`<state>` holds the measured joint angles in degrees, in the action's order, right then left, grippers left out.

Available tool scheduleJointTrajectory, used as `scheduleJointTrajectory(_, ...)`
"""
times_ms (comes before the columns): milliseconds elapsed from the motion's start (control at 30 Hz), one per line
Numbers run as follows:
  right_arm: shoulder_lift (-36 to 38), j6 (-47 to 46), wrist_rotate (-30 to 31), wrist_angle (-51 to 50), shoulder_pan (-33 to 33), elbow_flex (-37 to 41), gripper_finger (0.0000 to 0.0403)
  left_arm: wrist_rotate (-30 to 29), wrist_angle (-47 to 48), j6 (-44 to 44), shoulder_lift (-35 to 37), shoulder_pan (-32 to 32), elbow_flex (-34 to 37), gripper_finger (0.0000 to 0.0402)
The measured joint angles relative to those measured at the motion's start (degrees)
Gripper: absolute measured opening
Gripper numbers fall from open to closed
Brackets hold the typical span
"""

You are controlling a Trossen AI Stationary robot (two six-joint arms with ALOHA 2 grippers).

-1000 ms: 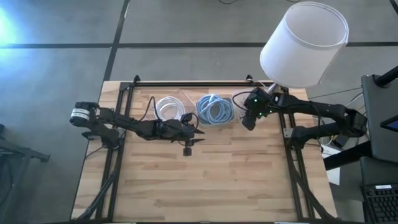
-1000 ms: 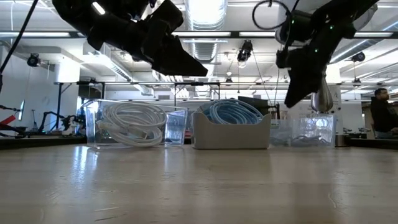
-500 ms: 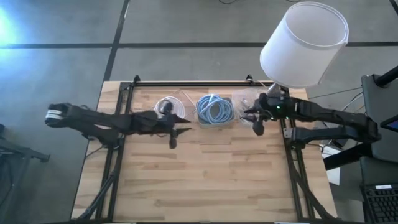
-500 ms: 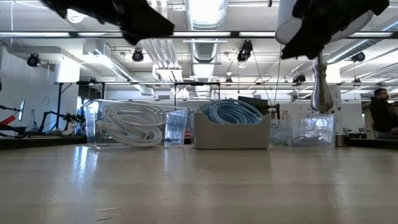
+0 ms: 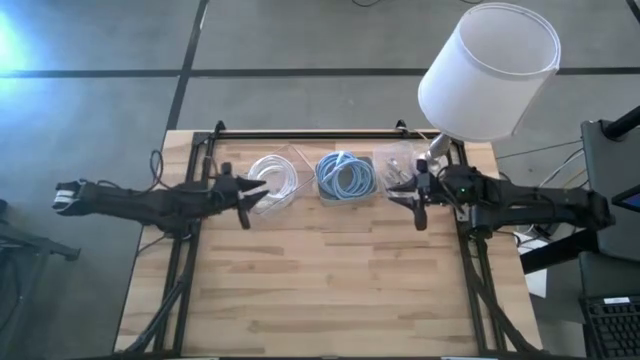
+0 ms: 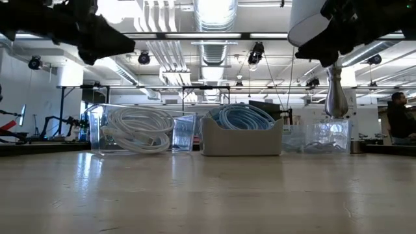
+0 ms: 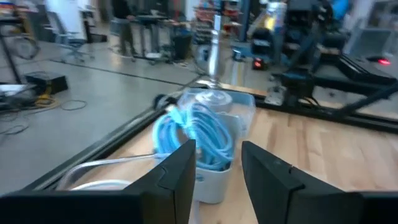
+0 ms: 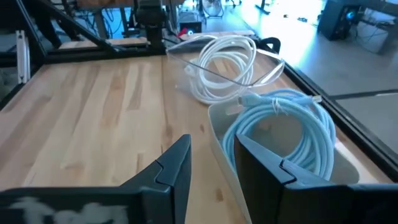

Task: Pick & Place USB Port
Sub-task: Return to Home Position

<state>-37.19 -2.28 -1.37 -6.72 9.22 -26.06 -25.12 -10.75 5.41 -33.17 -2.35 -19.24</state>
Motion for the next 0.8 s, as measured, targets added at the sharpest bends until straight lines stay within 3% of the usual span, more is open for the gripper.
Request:
scheduleJointTrajectory(367, 10.5, -0.4, -0.2, 3.0, 0.0, 9.1, 0.0102, -2.3, 7.8, -0.6, 16.9, 0.0, 5.6, 0.0133)
scheduleJointTrajectory(800, 28.1, -0.1, -1.5, 3.0, 0.0, 16.8, 0.0087, -2.2, 13.2, -6.1, 30.8, 0.0, 10.2, 0.0133)
